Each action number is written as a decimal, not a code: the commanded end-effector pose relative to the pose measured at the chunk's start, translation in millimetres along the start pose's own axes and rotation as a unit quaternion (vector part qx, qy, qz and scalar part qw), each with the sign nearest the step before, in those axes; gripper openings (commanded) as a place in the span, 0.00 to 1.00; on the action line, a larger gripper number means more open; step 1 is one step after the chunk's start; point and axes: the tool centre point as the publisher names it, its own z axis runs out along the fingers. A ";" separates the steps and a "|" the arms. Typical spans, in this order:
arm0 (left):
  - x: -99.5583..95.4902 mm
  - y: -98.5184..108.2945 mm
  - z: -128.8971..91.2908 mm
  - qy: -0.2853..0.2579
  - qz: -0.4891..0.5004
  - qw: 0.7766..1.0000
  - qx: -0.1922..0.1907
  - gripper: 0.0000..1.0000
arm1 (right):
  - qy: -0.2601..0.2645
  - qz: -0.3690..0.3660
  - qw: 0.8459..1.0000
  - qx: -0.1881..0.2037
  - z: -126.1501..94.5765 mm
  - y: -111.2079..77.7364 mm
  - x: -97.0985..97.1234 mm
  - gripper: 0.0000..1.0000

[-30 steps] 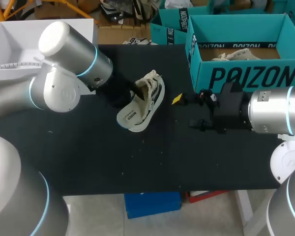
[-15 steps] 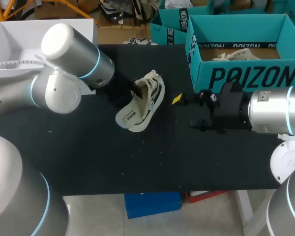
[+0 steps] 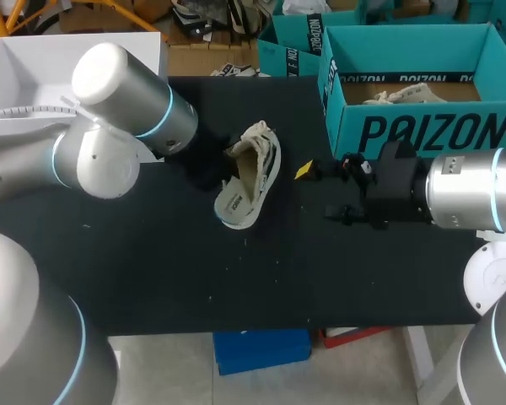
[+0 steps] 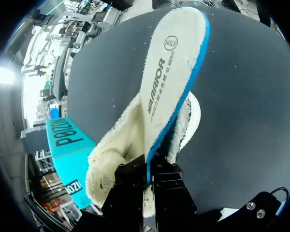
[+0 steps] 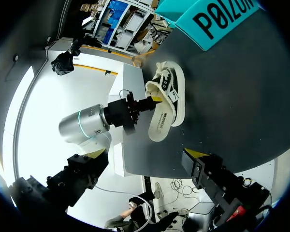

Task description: Take the shoe out of the shoebox, open the shoe tongue, remove and reinsert the insole, then place the shoe into the shoebox

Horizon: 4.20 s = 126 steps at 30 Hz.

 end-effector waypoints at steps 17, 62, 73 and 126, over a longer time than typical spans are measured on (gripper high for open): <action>1.3 -47.2 -52.6 -0.081 -0.020 0.995 0.045 0.00 | 0.000 0.000 1.000 0.000 -0.2 0.2 0.2 1.00; 24.1 -65.9 -69.1 -0.147 -0.126 0.980 0.034 0.00 | 0.000 0.000 1.000 0.000 -0.2 0.2 0.2 1.00; 12.7 -46.8 -55.9 -0.132 -0.113 0.984 0.036 0.00 | 0.000 0.000 1.000 0.000 -0.2 0.2 0.2 1.00; -2.3 19.8 -11.0 -0.016 -0.062 0.995 -0.071 0.00 | 0.000 0.000 1.000 0.000 -0.2 0.2 0.2 1.00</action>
